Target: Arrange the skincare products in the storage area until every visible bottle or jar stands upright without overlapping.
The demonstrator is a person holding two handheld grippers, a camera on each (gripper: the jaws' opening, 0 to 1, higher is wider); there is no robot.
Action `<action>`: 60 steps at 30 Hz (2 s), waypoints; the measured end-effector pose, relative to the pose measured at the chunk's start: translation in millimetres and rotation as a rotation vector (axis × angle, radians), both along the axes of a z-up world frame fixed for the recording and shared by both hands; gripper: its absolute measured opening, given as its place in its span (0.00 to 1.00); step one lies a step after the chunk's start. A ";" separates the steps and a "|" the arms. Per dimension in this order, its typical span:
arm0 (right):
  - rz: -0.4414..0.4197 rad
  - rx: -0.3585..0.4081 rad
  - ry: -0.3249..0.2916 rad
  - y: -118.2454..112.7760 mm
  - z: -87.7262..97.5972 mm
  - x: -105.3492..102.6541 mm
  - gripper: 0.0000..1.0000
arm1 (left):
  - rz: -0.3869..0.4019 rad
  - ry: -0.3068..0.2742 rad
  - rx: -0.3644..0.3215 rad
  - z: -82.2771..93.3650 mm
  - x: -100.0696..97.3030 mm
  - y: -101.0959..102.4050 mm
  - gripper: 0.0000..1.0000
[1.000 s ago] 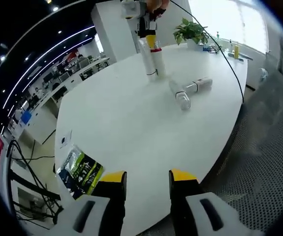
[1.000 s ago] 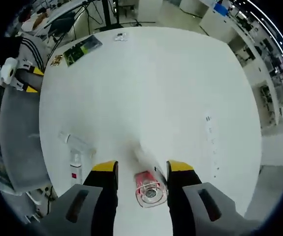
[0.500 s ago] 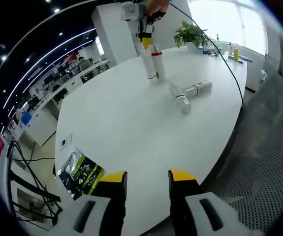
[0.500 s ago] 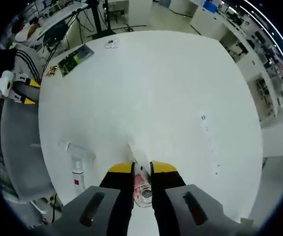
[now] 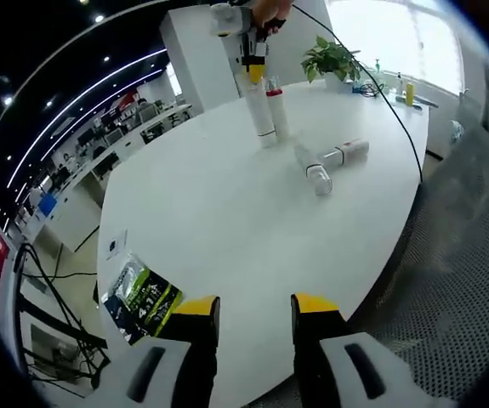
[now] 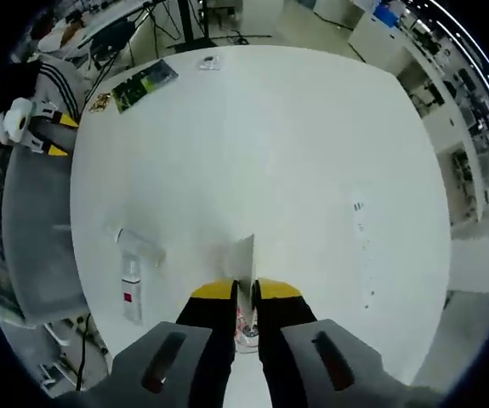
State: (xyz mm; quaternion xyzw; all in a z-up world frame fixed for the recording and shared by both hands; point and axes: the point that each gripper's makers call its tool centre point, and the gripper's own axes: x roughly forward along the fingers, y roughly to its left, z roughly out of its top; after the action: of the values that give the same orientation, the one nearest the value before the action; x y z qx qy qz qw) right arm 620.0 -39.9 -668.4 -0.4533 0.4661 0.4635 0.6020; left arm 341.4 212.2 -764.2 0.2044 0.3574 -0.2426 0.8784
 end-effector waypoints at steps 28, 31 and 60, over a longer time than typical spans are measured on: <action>-0.303 0.433 -0.236 64.6 74.2 -85.7 0.46 | -0.039 0.001 0.021 -1.5 -3.3 -3.6 0.34; -0.234 0.430 -0.189 79.8 51.8 -114.9 0.40 | -0.056 -0.057 -0.055 10.6 0.5 -16.6 0.34; -0.297 -0.023 0.082 -39.2 -153.1 -198.9 0.19 | -0.142 0.068 -0.017 -10.1 -15.5 -25.6 0.34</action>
State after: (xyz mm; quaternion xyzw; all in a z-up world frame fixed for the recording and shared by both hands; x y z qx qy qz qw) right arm 421.2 -79.1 -821.6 -0.3670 0.5576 0.3819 0.6392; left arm 325.9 186.6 -774.3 0.2133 0.3693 -0.3143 0.8481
